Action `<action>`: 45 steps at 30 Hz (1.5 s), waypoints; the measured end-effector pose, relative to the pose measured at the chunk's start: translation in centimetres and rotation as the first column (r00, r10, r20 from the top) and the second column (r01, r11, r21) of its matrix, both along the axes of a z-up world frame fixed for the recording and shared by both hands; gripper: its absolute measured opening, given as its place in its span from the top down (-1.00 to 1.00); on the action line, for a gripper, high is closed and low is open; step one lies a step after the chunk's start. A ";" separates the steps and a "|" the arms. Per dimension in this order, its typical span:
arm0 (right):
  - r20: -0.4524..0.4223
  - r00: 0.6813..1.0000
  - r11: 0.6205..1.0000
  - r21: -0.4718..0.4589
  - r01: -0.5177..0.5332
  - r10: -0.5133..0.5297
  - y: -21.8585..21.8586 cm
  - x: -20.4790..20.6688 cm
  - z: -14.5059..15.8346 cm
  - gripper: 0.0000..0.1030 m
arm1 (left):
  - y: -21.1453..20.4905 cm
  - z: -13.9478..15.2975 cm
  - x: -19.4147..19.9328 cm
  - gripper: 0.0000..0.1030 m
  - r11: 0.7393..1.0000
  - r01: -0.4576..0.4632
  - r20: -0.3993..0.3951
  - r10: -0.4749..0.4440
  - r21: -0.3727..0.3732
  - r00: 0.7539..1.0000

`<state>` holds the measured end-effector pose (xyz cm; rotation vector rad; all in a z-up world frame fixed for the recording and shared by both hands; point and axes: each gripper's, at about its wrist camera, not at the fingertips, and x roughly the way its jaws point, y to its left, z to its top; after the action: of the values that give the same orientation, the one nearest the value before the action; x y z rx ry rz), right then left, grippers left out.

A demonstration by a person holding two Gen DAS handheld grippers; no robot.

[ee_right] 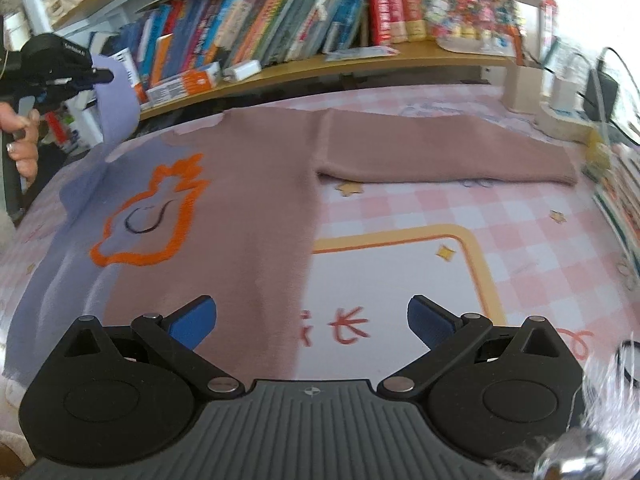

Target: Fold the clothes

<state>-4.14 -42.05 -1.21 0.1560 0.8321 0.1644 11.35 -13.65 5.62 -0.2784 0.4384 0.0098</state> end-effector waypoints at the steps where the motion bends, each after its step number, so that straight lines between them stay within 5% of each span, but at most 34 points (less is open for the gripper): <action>1: -0.003 1.000 1.000 0.002 0.010 -0.010 -0.3 0.0 -0.1 -1.00 | -0.5 -0.2 0.2 0.95 1.000 0.007 -0.015 -0.007 -0.005 1.000; 13: -0.027 0.999 0.999 0.007 0.036 -0.036 -1.8 -0.2 -0.5 -1.00 | -4.3 -3.6 2.4 0.87 0.995 0.088 -0.145 -0.080 0.048 0.986; 15: -0.031 0.999 0.999 0.007 0.044 -0.044 -2.1 -0.2 -0.6 -1.00 | -5.0 -4.3 2.9 0.59 0.993 0.106 -0.186 -0.094 0.055 0.978; 17: -0.031 0.998 0.999 0.007 0.049 -0.049 -2.2 -0.3 -0.6 -1.00 | -5.6 -4.9 3.1 -0.41 0.991 0.125 -0.227 -0.109 0.057 0.968; 18: -0.029 0.998 0.999 0.008 0.051 -0.051 -2.3 -0.4 -0.6 -1.00 | -6.0 -5.0 3.0 -0.52 0.989 0.137 -0.231 -0.120 0.060 0.966; 27: -0.020 0.999 0.999 0.028 0.029 -0.029 -1.8 -0.3 -0.5 -1.00 | -5.1 -3.4 -2.0 -0.53 0.966 0.233 -0.175 -0.212 0.113 0.962; 34: -0.041 0.998 0.998 0.047 -0.037 0.039 -0.2 0.4 -1.0 -1.00 | 1.1 -4.4 -9.1 -0.53 0.969 0.077 -0.263 -0.013 0.233 0.965; 41: -0.065 0.992 0.994 0.043 -0.101 0.104 1.7 0.3 -1.5 -1.00 | 6.1 -5.6 -15.9 -0.53 0.947 -0.119 -0.330 0.219 0.297 0.918; 45: -0.070 0.990 0.993 0.029 -0.117 0.119 2.5 0.1 -1.5 -0.95 | 7.6 -6.2 -16.7 -0.53 0.924 -0.153 -0.357 0.283 0.351 0.890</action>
<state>-4.09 -39.51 -2.73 0.1370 0.9112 0.2821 -5.39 -6.08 -0.61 -0.0051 0.8053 0.3657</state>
